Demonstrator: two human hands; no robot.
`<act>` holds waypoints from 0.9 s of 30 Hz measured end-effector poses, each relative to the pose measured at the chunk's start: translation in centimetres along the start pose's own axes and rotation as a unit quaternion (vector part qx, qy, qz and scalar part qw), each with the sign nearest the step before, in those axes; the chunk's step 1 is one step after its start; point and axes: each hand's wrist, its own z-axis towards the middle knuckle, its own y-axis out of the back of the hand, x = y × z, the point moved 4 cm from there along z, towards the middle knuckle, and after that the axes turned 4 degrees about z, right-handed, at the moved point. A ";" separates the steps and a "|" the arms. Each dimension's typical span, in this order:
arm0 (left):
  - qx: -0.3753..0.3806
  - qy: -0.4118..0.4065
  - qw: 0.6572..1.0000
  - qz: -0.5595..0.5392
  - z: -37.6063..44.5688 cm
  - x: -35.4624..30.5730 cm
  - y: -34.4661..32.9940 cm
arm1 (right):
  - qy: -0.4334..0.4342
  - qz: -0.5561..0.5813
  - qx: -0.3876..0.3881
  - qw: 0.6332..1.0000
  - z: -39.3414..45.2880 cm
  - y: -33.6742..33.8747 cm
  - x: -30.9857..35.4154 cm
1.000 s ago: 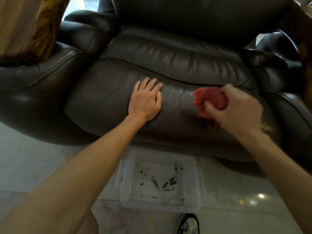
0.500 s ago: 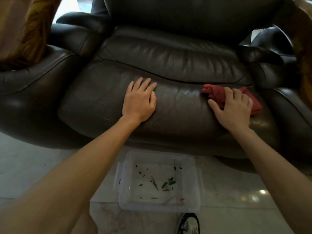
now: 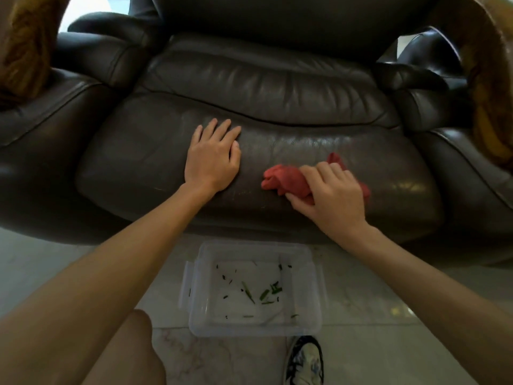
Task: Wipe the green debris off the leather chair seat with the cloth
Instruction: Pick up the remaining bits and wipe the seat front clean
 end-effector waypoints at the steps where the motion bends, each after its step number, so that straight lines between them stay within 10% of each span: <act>1: -0.004 -0.001 1.000 -0.001 -0.1 0.0 0.0 | 0.029 0.014 0.003 0.999 -0.6 -0.1 1.2; 8: -0.056 0.003 0.997 -0.045 -1.2 -0.8 1.1 | 0.156 0.076 0.146 0.974 -5.4 -5.3 7.1; 12: -0.109 -0.223 0.960 -0.127 -9.1 -6.5 0.5 | 0.093 0.142 0.336 0.926 -9.9 -11.0 8.0; 16: 0.114 -0.321 0.933 -0.113 -16.9 -9.0 -5.7 | -0.061 0.200 0.439 0.874 -13.2 -16.1 6.9; 20: 0.446 -0.062 0.893 -0.002 -19.2 -3.3 -13.9 | -0.070 0.189 0.475 0.856 -15.8 -21.3 7.3; 27: 0.572 -0.017 0.820 0.007 -23.8 0.2 -17.7 | -0.064 0.215 0.466 0.856 -18.8 -25.7 7.8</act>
